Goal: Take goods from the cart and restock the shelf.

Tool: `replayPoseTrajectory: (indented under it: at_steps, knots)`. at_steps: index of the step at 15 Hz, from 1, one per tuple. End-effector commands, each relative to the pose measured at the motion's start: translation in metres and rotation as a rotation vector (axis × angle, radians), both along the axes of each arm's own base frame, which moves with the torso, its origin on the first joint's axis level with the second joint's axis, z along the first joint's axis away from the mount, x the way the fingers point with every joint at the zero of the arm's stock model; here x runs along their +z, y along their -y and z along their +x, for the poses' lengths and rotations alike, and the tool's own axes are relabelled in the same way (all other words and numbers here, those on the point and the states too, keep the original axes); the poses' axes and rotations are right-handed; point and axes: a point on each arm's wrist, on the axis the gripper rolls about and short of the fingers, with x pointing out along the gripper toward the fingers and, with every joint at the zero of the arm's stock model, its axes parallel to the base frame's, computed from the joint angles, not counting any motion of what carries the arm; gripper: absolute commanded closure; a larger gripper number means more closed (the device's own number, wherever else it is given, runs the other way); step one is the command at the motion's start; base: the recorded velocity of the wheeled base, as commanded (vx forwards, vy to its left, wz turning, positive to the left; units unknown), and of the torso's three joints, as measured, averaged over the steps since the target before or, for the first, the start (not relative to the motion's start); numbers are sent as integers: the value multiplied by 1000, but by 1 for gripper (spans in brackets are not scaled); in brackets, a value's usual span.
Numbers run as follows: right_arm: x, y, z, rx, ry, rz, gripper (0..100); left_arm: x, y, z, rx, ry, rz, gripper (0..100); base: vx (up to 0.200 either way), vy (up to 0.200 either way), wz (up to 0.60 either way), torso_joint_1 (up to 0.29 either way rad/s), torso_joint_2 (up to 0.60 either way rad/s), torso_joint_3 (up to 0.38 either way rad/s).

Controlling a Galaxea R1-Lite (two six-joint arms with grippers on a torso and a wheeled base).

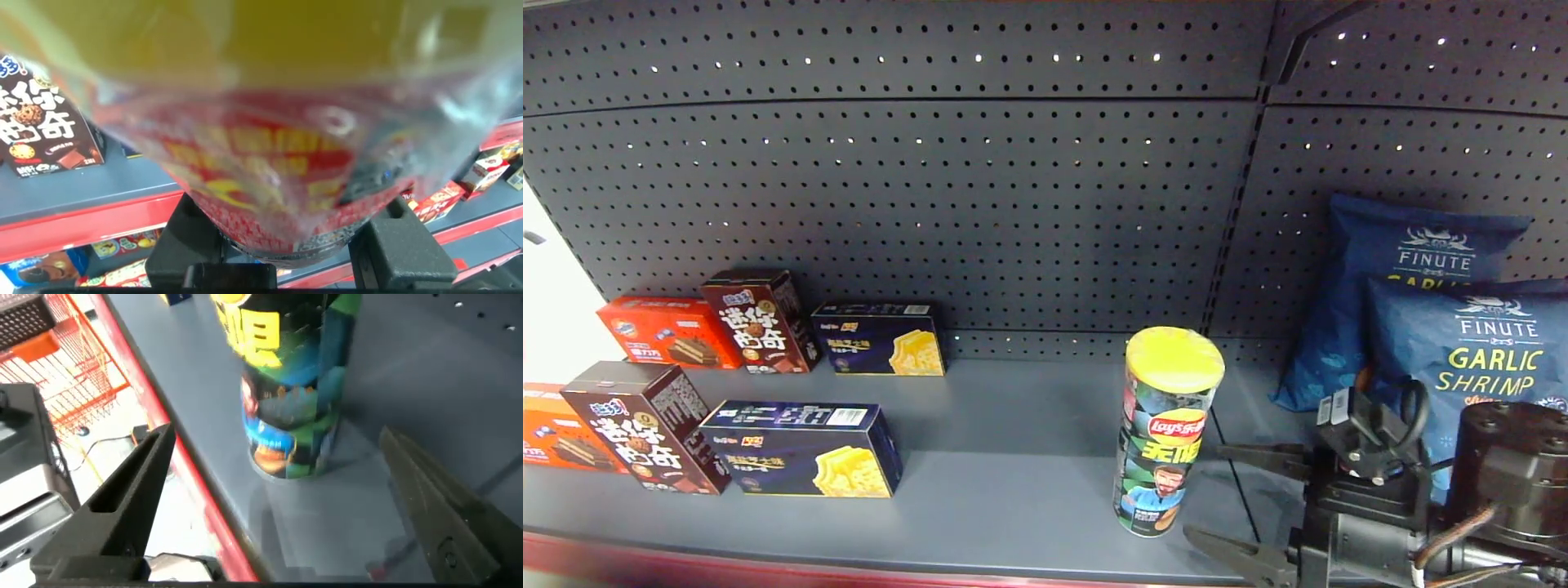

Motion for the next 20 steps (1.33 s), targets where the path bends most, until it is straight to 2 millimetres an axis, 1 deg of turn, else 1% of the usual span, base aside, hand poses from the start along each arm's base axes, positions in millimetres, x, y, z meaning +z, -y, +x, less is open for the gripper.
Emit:
replayPoseTrajectory:
  at_steps: [1, 2, 3, 4, 5, 6, 7, 8, 9, 10, 11, 13, 14, 16, 18, 20]
  knots:
    - [14, 14, -12, -28, 55, 34, 0, 3, 0, -1, 0, 13, 0, 100, 0, 0, 0, 0, 0, 0]
    - [23, 16, -14, -43, 90, 58, 0, 12, 0, -4, 2, 43, 4, 100, 0, 0, 0, 0, 0, 0]
    - [29, 20, -19, -70, 115, 69, 0, 28, 0, -6, -3, 75, 9, 100, 0, 0, 0, 0, 0, 0]
    - [32, 21, -21, -87, 122, 70, 0, 35, 1, -5, -9, 78, 10, 100, 0, 0, 0, 0, 0, 0]
    - [41, 27, -32, -111, 115, 59, 0, 59, 1, -1, -31, 87, 17, 100, 0, 0, 0, 0, 0, 0]
    - [50, 32, -42, -124, 95, 41, 0, 75, 1, 6, -68, 83, 29, 100, 0, 0, 0, 0, 0, 0]
    - [59, 38, -53, -133, 73, 23, 0, 87, 1, 14, -108, 77, 46, 100, 0, 0, 0, 0, 0, 0]
    - [65, 43, -63, -153, 55, 1, 0, 95, 1, 22, -151, 57, 56, 100, 0, 0, 0, 0, 0, 0]
    - [68, 48, -70, -179, 37, -22, 0, 100, 2, 30, -190, 34, 56, 100, 0, 0, 0, 0, 0, 0]
    - [70, 53, -79, -238, 11, -84, 0, 105, 3, 44, -308, -7, 50, 100, 0, 0, 0, 0, 0, 0]
    - [70, 56, -84, -287, 29, -100, 0, 107, 3, 56, -390, -37, 42, 100, 0, 0, 0, 0, 0, 0]
    - [68, 55, -95, -267, 44, -92, 0, 109, 5, 79, -460, -93, 29, 100, 0, 0, 0, 0, 0, 0]
    - [69, 55, -96, -259, 47, -86, 0, 109, 6, 86, -479, -108, 27, 100, 0, 0, 0, 0, 0, 0]
    - [74, 54, -94, -271, 27, -53, 0, 110, 14, 122, -563, -125, 29, 100, 0, 0, 0, 0, 0, 0]
    - [73, 57, -97, -291, -7, -19, 0, 112, 21, 160, -585, -118, 32, 100, 0, 0, 0, 0, 0, 0]
    - [71, 60, -100, -321, -43, -14, 0, 110, 27, 188, -598, -135, 28, 100, 0, 0, 0, 0, 0, 0]
